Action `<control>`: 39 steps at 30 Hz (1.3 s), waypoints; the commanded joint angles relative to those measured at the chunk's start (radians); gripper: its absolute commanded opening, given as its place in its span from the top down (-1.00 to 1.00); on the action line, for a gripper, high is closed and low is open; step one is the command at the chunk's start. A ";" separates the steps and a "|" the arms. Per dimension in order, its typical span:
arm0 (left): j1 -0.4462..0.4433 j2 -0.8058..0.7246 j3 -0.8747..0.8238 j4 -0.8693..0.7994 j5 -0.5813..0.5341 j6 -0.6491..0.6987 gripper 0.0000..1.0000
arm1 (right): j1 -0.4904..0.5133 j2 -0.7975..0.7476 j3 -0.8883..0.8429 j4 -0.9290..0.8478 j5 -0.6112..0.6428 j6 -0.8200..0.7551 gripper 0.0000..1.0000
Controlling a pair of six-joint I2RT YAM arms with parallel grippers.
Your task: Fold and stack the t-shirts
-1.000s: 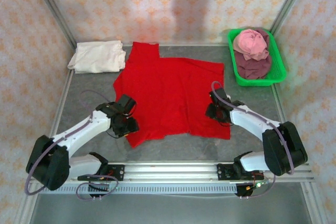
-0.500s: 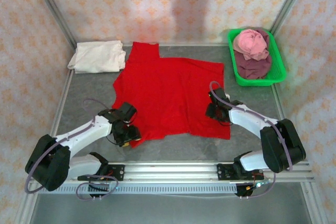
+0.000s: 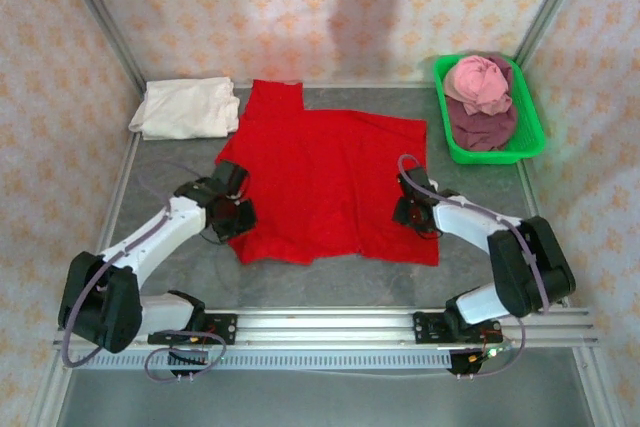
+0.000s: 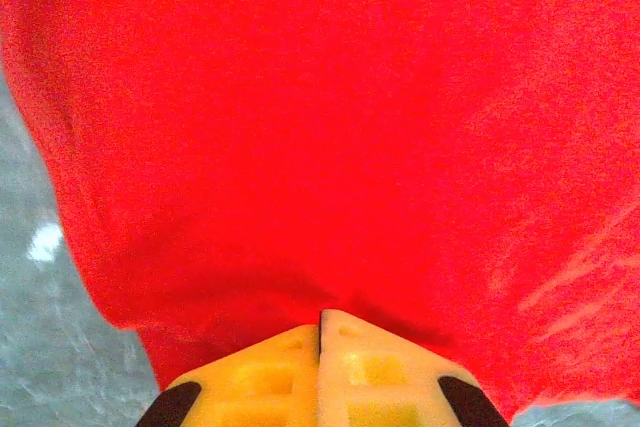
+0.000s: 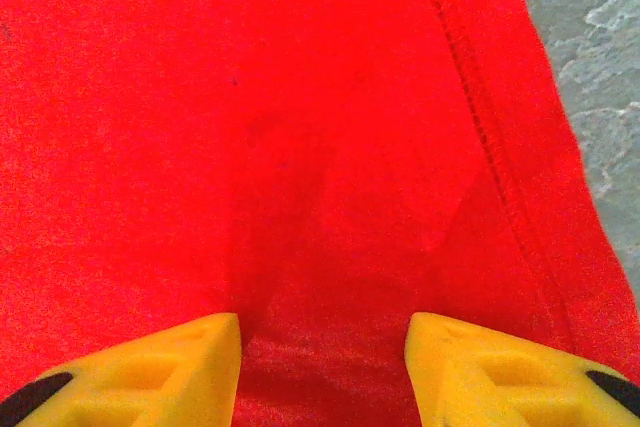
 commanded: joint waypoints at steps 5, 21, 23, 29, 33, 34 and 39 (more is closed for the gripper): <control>0.093 0.141 0.215 -0.067 -0.031 0.213 1.00 | -0.068 0.091 0.069 -0.026 0.033 0.014 0.03; 0.207 0.411 0.275 0.099 0.029 0.290 1.00 | -0.162 0.348 0.372 -0.138 0.039 0.002 0.11; 0.207 0.447 0.323 0.103 0.022 0.299 1.00 | -0.161 0.357 0.391 -0.136 0.036 -0.002 0.11; 0.207 0.508 0.435 0.127 -0.027 0.307 1.00 | -0.161 0.385 0.424 -0.124 0.028 -0.007 0.11; 0.207 0.527 0.471 0.161 -0.019 0.301 1.00 | -0.161 0.390 0.424 -0.113 0.023 -0.014 0.12; 0.207 0.547 0.498 0.147 -0.013 0.305 1.00 | -0.160 0.390 0.422 -0.106 0.022 -0.013 0.11; 0.206 0.606 0.578 0.110 -0.030 0.304 0.43 | -0.160 0.386 0.410 -0.092 0.004 -0.015 0.11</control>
